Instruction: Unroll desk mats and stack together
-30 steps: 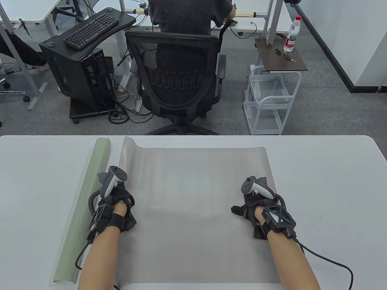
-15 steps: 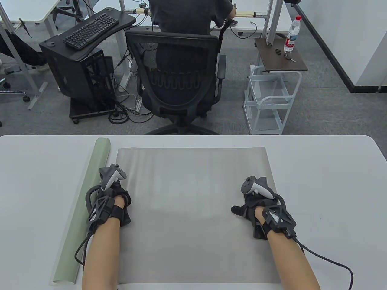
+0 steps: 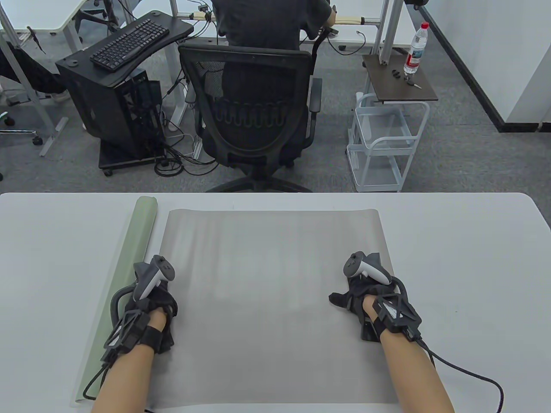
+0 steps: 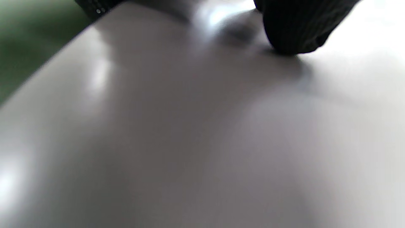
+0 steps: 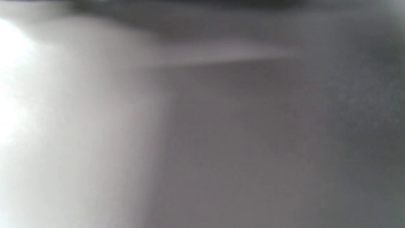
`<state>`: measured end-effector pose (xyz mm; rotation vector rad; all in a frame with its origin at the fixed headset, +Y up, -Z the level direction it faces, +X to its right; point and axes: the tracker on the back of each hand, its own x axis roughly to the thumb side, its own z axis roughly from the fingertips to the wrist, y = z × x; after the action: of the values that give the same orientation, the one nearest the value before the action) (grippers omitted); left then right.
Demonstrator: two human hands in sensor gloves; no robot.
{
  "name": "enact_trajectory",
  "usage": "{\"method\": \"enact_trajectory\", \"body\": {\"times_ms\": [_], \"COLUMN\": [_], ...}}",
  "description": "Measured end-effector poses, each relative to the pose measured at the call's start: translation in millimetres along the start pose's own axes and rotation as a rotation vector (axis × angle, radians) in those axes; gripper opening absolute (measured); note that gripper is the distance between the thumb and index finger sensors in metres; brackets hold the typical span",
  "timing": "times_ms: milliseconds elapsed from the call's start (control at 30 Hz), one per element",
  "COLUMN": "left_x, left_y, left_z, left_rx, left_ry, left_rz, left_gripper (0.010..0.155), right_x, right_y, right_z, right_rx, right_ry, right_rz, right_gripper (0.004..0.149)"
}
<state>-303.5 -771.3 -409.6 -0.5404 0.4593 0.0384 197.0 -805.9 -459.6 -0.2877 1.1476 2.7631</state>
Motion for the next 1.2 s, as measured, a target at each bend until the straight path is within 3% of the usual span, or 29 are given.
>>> {"method": "enact_trajectory", "body": {"times_ms": [267,467,900,1200], "left_x": [-22.0,-21.1,-26.9,-20.9], "left_y": [-28.4,-40.4,-59.9,-72.8], "left_z": [47.8,77.3,108.4,129.0], "left_rx": [-0.028,-0.031,-0.056,-0.003], "left_ry": [-0.060,-0.092,-0.109,-0.109], "left_rz": [-0.040,-0.190,-0.321,-0.461], "left_gripper": [0.067,0.069,0.072,0.066], "right_x": [0.1,0.0,-0.3,-0.3], "right_y": [0.3,0.3,0.3,0.5], "right_z": [0.2,0.1,0.0,-0.5], "right_rx": [-0.003,-0.002,0.005,0.006], "right_ry": [0.000,0.000,-0.002,-0.010], "right_rz": [-0.001,-0.002,-0.007,-0.012], "right_gripper": [0.095,0.095,0.096,0.096]}}
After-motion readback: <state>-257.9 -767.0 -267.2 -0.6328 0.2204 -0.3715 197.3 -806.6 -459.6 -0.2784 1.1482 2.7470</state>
